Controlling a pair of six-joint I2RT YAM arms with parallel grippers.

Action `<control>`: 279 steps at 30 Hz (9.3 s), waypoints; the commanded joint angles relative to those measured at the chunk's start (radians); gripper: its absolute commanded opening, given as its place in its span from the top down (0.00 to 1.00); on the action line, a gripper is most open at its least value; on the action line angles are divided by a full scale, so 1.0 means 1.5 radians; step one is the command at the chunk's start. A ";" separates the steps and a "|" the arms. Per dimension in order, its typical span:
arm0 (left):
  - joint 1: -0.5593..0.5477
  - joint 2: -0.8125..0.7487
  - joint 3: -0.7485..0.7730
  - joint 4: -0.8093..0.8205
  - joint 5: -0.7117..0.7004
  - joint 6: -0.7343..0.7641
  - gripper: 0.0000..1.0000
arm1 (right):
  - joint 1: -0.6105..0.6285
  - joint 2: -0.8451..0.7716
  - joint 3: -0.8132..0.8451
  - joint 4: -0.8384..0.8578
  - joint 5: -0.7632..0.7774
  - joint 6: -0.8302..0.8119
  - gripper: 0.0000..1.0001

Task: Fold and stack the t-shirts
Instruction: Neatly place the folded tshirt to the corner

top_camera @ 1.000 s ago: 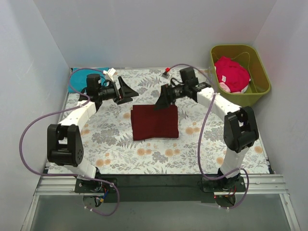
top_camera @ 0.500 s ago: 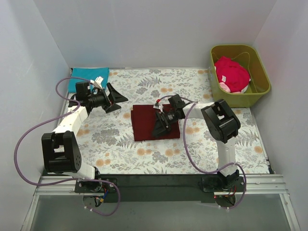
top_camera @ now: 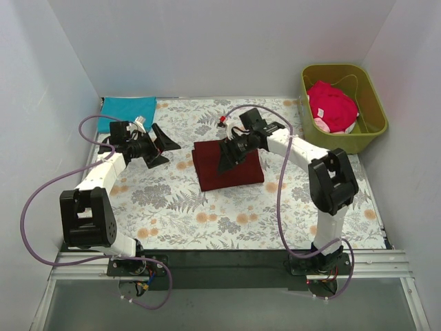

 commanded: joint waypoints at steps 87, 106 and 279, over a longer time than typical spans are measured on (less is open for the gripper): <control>-0.023 0.149 -0.140 0.287 -0.135 -0.325 0.05 | 0.206 0.104 0.208 0.008 0.433 -0.010 0.99; -0.159 0.251 -0.048 0.298 -0.263 -0.413 0.02 | 0.189 0.124 0.266 0.012 0.407 0.031 0.99; 0.092 0.635 0.864 0.094 -0.499 0.696 1.00 | 0.018 -0.102 -0.040 -0.024 0.482 -0.073 0.02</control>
